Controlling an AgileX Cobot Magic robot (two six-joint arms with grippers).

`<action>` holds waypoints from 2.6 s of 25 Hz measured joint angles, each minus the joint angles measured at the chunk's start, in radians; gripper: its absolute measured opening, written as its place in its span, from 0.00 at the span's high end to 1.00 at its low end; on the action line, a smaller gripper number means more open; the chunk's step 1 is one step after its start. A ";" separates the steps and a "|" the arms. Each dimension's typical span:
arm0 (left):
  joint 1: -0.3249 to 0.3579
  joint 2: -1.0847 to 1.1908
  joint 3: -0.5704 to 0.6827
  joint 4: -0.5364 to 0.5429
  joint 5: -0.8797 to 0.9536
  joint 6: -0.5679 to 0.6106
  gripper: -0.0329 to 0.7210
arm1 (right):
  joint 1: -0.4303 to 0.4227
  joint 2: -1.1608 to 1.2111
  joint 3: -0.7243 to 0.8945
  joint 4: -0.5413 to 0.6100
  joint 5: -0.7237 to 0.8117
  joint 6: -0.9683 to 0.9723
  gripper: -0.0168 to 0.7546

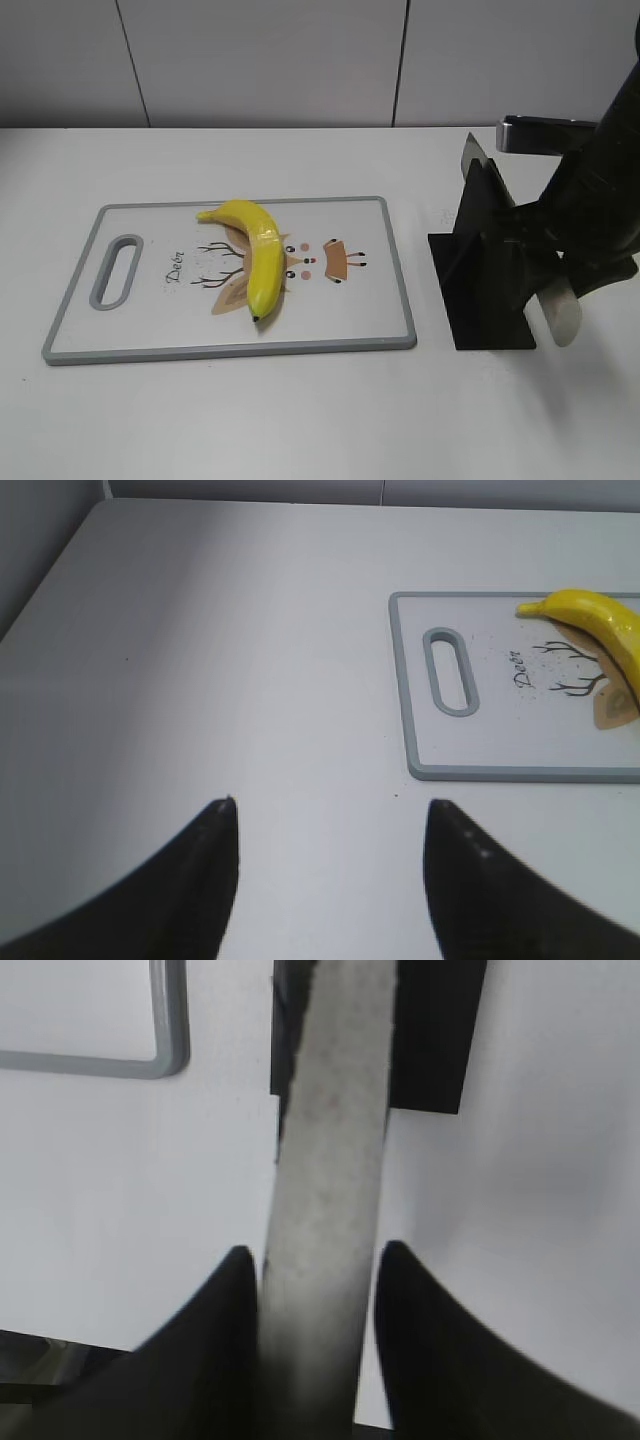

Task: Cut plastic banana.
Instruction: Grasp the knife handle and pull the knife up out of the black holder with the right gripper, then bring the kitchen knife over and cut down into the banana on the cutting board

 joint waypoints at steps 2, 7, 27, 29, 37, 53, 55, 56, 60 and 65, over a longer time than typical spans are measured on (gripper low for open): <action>0.000 0.000 0.000 0.000 0.000 0.000 0.22 | 0.000 0.000 -0.003 0.014 0.012 0.016 0.76; 0.000 0.000 0.000 0.005 0.000 0.000 0.22 | 0.000 -0.005 -0.038 0.020 0.075 0.040 0.76; 0.000 0.000 0.000 0.000 -0.007 0.000 0.22 | 0.000 -0.247 -0.213 -0.068 0.067 -0.014 0.76; 0.000 0.003 -0.005 0.000 -0.008 0.000 0.22 | -0.001 -0.239 -0.232 -0.069 0.066 -0.043 0.76; 0.000 0.258 -0.106 -0.019 -0.090 0.087 0.22 | -0.043 -0.092 -0.402 -0.083 0.106 -0.184 0.76; -0.001 1.087 -0.620 -0.322 -0.050 0.721 0.22 | -0.044 0.205 -0.805 0.052 0.251 -0.968 0.76; -0.001 1.190 -0.707 -0.331 -0.006 0.771 0.22 | -0.044 0.220 -0.817 0.095 0.251 -1.100 0.76; -0.001 1.230 -0.751 -0.336 0.012 0.795 0.22 | -0.044 0.228 -0.820 0.121 0.251 -1.148 0.76; -0.001 1.387 -0.903 -0.347 0.068 0.884 0.22 | -0.037 0.283 -0.826 0.159 0.252 -1.246 0.76; -0.013 1.527 -1.019 -0.388 0.087 1.025 0.22 | -0.010 0.347 -0.829 0.156 0.252 -1.331 0.76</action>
